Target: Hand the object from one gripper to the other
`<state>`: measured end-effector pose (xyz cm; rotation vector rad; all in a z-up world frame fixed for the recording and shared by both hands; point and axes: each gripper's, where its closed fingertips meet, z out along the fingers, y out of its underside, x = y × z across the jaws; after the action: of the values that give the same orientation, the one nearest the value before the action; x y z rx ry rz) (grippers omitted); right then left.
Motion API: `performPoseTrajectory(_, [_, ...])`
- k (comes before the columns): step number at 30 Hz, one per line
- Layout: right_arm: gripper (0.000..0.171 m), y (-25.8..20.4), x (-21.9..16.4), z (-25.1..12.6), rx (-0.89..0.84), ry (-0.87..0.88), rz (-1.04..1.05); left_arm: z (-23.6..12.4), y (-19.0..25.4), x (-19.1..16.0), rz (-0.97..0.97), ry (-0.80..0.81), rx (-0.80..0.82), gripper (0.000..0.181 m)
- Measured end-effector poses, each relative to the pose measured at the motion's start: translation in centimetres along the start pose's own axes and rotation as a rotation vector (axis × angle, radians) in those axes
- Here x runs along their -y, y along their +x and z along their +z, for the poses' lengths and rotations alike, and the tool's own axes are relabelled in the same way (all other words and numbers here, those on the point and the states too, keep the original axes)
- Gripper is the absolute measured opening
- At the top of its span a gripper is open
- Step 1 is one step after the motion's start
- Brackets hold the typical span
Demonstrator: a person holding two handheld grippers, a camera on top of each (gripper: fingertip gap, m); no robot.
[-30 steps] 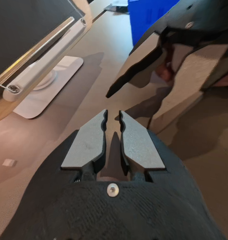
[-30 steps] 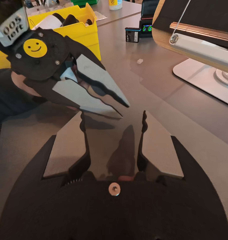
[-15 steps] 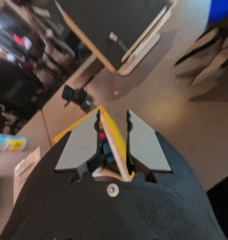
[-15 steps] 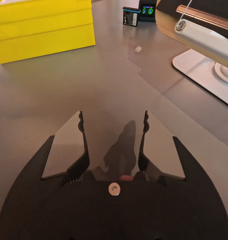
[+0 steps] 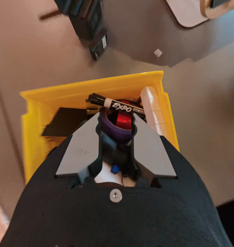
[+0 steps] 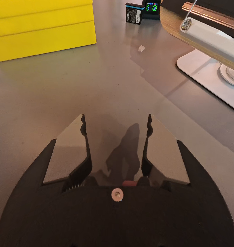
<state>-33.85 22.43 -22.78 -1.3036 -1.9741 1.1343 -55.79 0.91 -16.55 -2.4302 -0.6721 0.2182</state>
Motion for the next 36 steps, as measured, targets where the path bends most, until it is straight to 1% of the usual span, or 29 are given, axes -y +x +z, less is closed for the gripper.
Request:
performPoseTrajectory(1, [0.090,0.0,0.0,0.0,-0.002,0.002,-0.003,0.6,0.1,0.0,-0.081,-0.024,-0.059,0.042])
performPoseTrajectory(3, [0.090,0.0,0.1,0.0,-0.006,0.004,-0.011,1.3,-0.2,0.9,-0.208,0.004,-0.132,0.043])
performPoseTrajectory(5, [0.090,0.0,0.0,0.0,-0.009,0.000,-0.021,2.0,-0.8,0.9,-0.288,-0.008,-0.154,0.046])
performPoseTrajectory(6, [0.090,0.0,0.0,0.0,-0.010,-0.002,-0.025,2.5,-1.2,0.2,-0.297,-0.048,-0.142,0.050])
performPoseTrajectory(7, [0.090,-0.1,0.0,0.0,-0.012,-0.003,-0.030,2.8,-1.6,-0.2,-0.297,-0.074,-0.121,0.046])
performPoseTrajectory(8, [0.090,-0.1,0.0,0.0,-0.013,-0.004,-0.035,2.9,-1.7,0.0,-0.301,-0.062,-0.119,0.036])
performPoseTrajectory(9, [0.090,-0.1,-0.1,0.0,-0.016,-0.006,-0.040,2.8,-1.5,0.5,-0.311,-0.038,-0.141,0.037])
performPoseTrajectory(10, [0.089,-0.1,-0.1,0.0,-0.019,-0.008,-0.044,2.9,-1.2,0.8,-0.319,-0.035,-0.156,0.046])
performPoseTrajectory(12, [0.089,-0.1,-0.1,0.0,-0.025,-0.012,-0.051,3.4,-1.4,0.4,-0.288,-0.075,-0.118,0.040])
performPoseTrajectory(13, [0.088,-0.1,-0.1,0.0,-0.027,-0.013,-0.058,3.5,-1.3,0.3,-0.276,-0.093,-0.111,0.041])
performPoseTrajectory(17, [0.087,-0.2,0.0,0.0,-0.049,-0.014,-0.089,3.9,0.4,0.4,-0.286,-0.149,-0.140,0.074])
performPoseTrajectory(18, [0.087,-0.2,0.0,0.0,-0.055,-0.013,-0.097,3.9,0.8,0.2,-0.281,-0.160,-0.143,0.075])
performPoseTrajectory(19, [0.087,-0.1,0.0,-0.1,-0.060,-0.013,-0.104,3.9,1.2,-0.1,-0.267,-0.172,-0.151,0.068])
performPoseTrajectory(22, [0.087,-0.2,0.2,-0.1,-0.066,-0.008,-0.116,3.8,1.6,-0.2,-0.269,-0.155,-0.168,0.062])
performPoseTrajectory(23, [0.087,-0.3,0.2,-0.1,-0.063,-0.010,-0.118,3.7,1.4,-0.1,-0.279,-0.144,-0.161,0.056])
performPoseTrajectory(25, [0.087,-0.5,0.0,0.1,-0.059,-0.019,-0.122,3.8,0.4,0.1,-0.265,-0.119,-0.123,0.036])
performPoseTrajectory(26, [0.087,-0.6,-0.1,0.2,-0.058,-0.026,-0.125,3.8,0.2,0.4,-0.284,-0.095,-0.125,0.033])
performPoseTrajectory(27, [0.087,-0.6,-0.2,0.3,-0.057,-0.032,-0.130,4.0,0.1,0.5,-0.298,-0.078,-0.129,0.032])
performPoseTrajectory(29, [0.086,-0.6,-0.3,0.4,-0.067,-0.037,-0.146,4.1,-0.4,1.2,-0.281,-0.032,-0.086,0.032])
performPoseTrajectory(31, [0.085,-0.5,-0.2,0.3,-0.078,-0.035,-0.157,3.9,-0.4,1.8,-0.225,-0.009,-0.038,0.032])
performPoseTrajectory(32, [0.085,-0.5,-0.2,0.3,-0.082,-0.035,-0.158,3.6,-0.3,2.3,-0.194,0.018,-0.014,0.028])
performPoseTrajectory(34, [0.085,-0.3,-0.1,0.2,-0.085,-0.027,-0.152,2.6,0.4,4.2,-0.139,0.127,0.000,0.020])
performPoseTrajectory(35, [0.085,-0.3,-0.1,0.2,-0.083,-0.024,-0.145,2.2,1.1,5.2,-0.116,0.189,-0.017,0.017])
performPoseTrajectory(36, [0.084,-0.3,0.0,0.2,-0.080,-0.022,-0.138,2.1,1.9,5.5,-0.104,0.214,-0.038,0.016])
